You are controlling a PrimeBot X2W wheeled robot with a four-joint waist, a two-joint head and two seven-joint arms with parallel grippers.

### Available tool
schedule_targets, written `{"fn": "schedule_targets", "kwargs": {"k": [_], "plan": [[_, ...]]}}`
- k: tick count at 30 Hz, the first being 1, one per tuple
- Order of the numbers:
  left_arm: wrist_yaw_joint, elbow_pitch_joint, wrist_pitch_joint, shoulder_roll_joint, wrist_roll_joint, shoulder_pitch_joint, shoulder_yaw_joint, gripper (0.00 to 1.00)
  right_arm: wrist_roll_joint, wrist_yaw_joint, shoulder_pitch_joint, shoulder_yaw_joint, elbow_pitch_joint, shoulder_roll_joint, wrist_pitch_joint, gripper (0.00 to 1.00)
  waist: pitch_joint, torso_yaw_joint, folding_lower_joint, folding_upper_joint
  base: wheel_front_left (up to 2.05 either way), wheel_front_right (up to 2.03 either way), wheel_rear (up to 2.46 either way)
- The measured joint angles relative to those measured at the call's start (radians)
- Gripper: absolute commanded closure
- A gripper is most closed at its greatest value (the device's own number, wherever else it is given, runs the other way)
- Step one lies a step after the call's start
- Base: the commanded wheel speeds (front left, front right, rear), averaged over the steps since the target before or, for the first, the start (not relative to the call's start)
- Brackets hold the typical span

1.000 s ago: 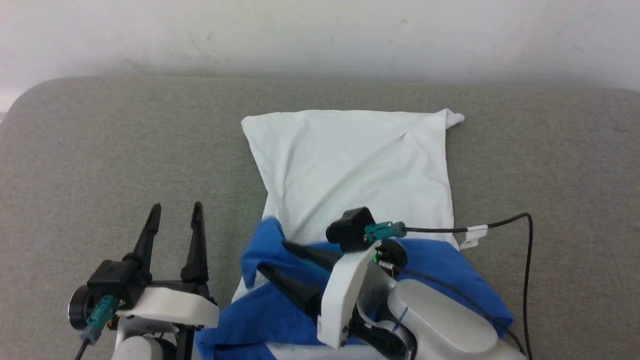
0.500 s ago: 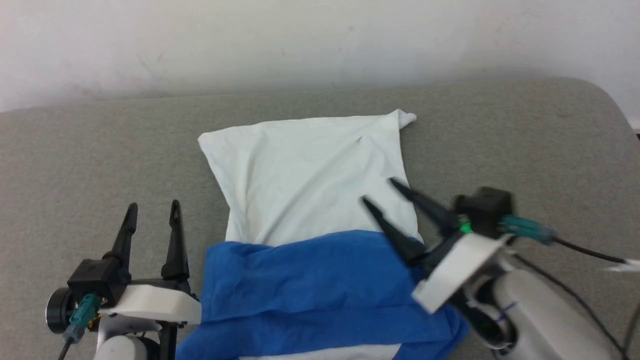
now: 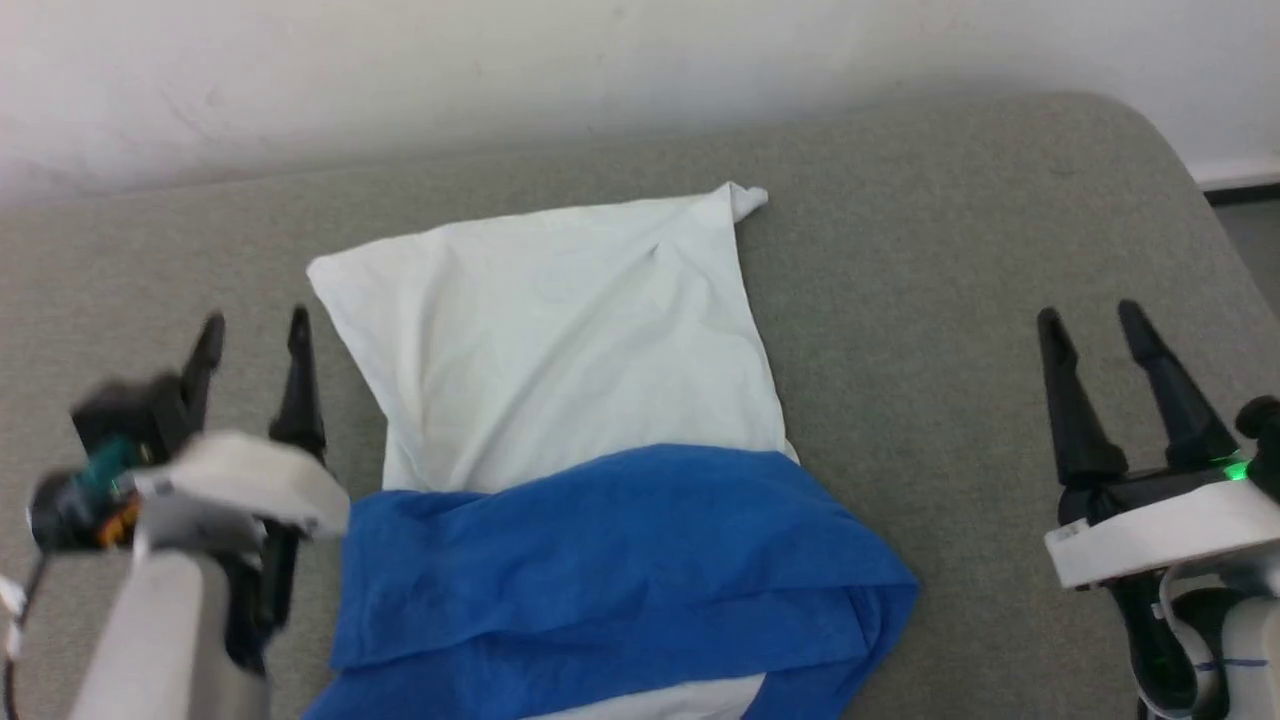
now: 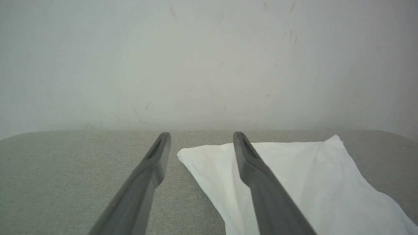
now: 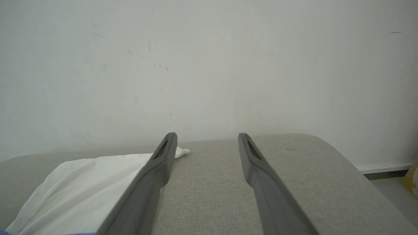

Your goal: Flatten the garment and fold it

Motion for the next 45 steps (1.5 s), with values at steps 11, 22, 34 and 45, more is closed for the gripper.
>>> {"fn": "schedule_targets", "kwargs": {"k": [11,22,34,45], "plan": [[-0.073,0.289,0.333,0.142,-0.073,-0.422,0.008,0.0,0.001,0.0,-0.048,0.008,-0.051,0.028,-0.022,0.0,0.148,-0.071,0.0003,0.0,0.0,0.0,0.0],[-0.08,0.519,0.689,0.257,-0.1,-0.578,0.0,0.0,0.04,0.0,-0.072,0.049,0.007,0.034,-0.057,0.0,0.264,-0.173,0.0003,0.0,0.0,0.0,0.0],[-0.086,0.489,0.978,0.319,-0.126,-0.658,-0.032,1.0,0.079,0.0,-0.112,0.049,0.064,0.017,-0.043,0.0,0.31,-0.217,-0.0001,0.0,0.0,0.0,0.0],[-0.097,0.422,0.823,0.243,-0.084,-0.648,-0.107,1.0,0.305,0.0,-0.478,0.153,0.33,-0.087,0.128,0.0,0.307,-0.137,0.0003,0.0,0.0,0.0,0.0]]}}
